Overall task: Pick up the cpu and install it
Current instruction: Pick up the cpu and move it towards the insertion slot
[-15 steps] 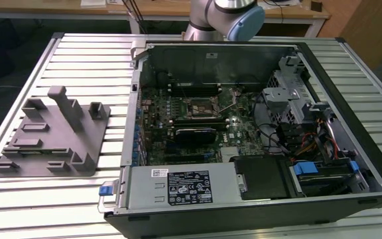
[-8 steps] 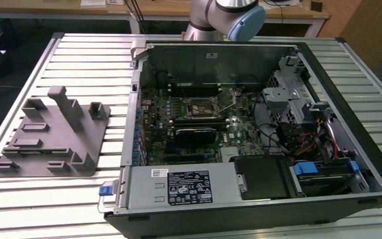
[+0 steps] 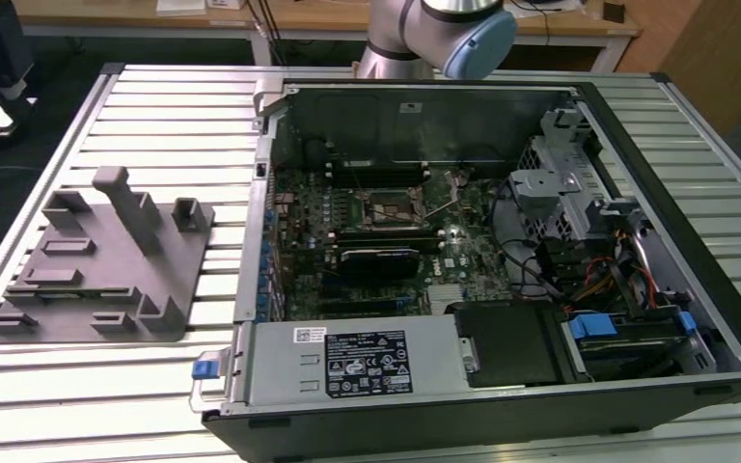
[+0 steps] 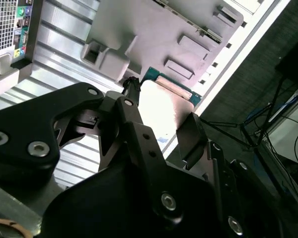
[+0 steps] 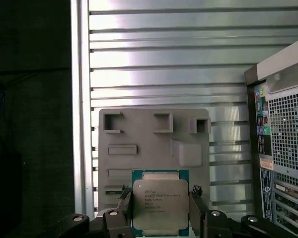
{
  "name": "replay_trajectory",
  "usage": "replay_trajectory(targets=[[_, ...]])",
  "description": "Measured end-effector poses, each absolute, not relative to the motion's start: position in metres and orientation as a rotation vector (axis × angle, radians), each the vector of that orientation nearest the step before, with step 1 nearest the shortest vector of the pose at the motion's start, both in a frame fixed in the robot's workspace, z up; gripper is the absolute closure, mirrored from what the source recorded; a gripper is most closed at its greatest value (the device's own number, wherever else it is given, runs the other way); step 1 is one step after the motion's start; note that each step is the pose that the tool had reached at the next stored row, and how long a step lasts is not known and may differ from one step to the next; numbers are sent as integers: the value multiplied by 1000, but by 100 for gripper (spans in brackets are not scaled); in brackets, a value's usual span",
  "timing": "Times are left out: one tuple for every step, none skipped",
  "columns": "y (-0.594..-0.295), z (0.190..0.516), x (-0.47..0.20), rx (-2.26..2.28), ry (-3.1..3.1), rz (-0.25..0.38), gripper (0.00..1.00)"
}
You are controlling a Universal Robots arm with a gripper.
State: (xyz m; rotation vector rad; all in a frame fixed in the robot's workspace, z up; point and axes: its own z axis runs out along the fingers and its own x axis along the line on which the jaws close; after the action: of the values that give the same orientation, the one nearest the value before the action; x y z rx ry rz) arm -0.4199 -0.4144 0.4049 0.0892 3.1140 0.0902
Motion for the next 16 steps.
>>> replay_trajectory(targets=[[-414, 405, -417, 89, 3114, 90, 46], [-414, 405, -414, 89, 3114, 90, 46], [-414, 405, -411, 89, 3114, 90, 46], [-414, 405, -408, 89, 3114, 90, 46], [-414, 405, -405, 89, 3114, 90, 46], [-414, 405, -402, 89, 3115, 90, 46], [-414, 405, -399, 89, 3115, 90, 46], [-414, 405, -396, 89, 3115, 90, 46], [-414, 405, -392, 89, 3115, 90, 46], [-414, 405, -389, 89, 3115, 90, 46], [-414, 405, -386, 89, 3115, 90, 46], [-414, 405, -383, 89, 3115, 90, 46], [-414, 405, -380, 89, 3115, 90, 46], [-414, 405, -376, 89, 3115, 90, 46], [-414, 405, -373, 89, 3115, 90, 46], [-414, 405, -370, 89, 3116, 90, 46]])
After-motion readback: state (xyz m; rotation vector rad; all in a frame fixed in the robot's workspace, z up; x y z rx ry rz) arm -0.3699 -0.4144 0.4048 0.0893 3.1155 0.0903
